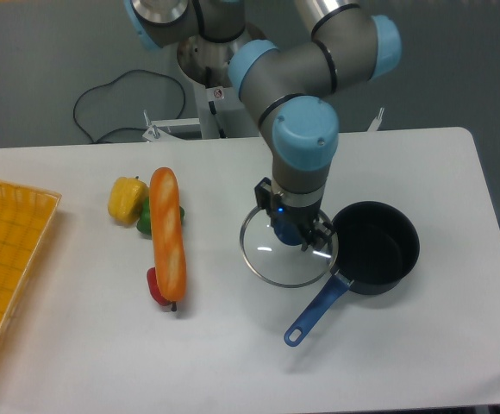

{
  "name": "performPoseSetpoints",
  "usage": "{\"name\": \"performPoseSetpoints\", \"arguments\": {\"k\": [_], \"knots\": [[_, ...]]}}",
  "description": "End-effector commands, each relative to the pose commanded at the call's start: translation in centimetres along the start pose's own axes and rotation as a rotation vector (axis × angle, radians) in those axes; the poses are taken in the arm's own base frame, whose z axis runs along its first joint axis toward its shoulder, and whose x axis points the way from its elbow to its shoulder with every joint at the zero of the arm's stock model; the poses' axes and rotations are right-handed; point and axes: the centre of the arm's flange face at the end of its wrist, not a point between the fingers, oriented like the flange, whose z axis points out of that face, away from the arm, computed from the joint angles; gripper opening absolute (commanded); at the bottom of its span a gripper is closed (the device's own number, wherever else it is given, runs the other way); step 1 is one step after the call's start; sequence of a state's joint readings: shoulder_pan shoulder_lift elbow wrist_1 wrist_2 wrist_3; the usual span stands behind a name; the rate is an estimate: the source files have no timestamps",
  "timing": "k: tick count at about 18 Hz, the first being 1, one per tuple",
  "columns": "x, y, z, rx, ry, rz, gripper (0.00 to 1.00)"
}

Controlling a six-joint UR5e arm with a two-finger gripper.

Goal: Place the lid on the table
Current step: 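Lift the glass lid off the saucepan and carry it toward the bread loaf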

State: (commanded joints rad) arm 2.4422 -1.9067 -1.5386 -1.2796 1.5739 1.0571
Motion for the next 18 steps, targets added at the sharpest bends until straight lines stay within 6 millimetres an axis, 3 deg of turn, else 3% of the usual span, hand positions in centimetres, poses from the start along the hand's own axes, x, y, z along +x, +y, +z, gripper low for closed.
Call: {"name": "performPoseSetpoints", "arguments": {"k": [6,12,18], "knots": [[0.9,-0.9,1.8,0.009,-0.018,-0.019,0.61],[2.0,-3.4,4.1,0.004,-0.029,-0.026,0.62],[2.6,-3.9,6.2,-0.016,-0.053,-0.035,0.62]]}}
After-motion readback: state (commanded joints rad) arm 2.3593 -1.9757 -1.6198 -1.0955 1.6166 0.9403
